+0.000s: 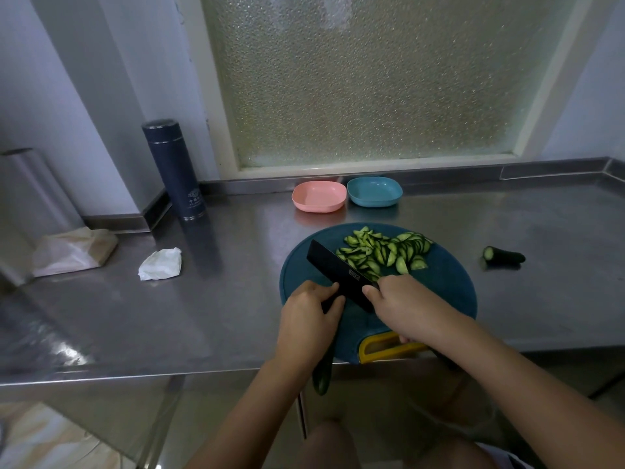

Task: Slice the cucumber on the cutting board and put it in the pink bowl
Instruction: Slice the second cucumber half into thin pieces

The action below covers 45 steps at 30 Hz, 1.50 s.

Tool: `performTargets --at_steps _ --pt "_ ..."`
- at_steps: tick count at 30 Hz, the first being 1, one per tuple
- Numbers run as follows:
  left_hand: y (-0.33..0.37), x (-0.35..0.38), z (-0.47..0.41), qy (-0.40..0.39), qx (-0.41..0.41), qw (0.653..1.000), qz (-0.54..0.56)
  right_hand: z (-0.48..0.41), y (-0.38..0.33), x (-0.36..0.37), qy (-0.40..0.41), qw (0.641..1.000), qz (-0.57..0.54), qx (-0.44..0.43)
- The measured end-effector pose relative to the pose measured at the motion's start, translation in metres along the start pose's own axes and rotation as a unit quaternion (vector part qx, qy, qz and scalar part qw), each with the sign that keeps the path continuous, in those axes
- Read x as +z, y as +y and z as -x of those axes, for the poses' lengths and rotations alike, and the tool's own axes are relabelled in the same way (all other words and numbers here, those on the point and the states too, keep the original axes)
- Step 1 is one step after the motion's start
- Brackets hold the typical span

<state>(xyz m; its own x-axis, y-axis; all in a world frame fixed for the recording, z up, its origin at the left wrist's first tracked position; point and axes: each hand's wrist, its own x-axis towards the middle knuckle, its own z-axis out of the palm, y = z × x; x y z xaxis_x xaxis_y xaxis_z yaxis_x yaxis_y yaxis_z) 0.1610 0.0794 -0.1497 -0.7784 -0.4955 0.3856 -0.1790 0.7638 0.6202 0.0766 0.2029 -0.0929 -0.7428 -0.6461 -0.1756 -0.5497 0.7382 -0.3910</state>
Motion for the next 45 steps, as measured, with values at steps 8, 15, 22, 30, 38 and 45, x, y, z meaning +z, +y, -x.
performTargets --at_steps 8,15,22,30,38,45 --pt "0.002 0.001 0.001 -0.003 0.007 1.0 -0.023 0.011 0.001 -0.006 0.001 1.0 0.01 -0.021" --pt "0.003 0.001 0.001 0.001 0.016 0.999 -0.033 0.015 0.0 -0.012 0.006 0.999 0.018 -0.027" --pt "0.003 0.002 0.001 0.007 0.021 0.999 -0.04 0.011 -0.002 -0.009 -0.001 1.0 0.008 -0.029" --pt "0.004 0.001 0.002 0.021 0.005 0.999 -0.024 -0.003 -0.012 0.006 0.001 1.0 0.002 -0.01" --pt "0.005 -0.001 0.003 0.022 0.001 1.0 -0.016 0.006 -0.004 0.003 0.01 1.0 0.007 -0.007" --pt "0.006 -0.003 0.006 0.021 -0.005 1.0 -0.008 0.016 -0.006 -0.006 0.016 1.0 -0.002 -0.014"
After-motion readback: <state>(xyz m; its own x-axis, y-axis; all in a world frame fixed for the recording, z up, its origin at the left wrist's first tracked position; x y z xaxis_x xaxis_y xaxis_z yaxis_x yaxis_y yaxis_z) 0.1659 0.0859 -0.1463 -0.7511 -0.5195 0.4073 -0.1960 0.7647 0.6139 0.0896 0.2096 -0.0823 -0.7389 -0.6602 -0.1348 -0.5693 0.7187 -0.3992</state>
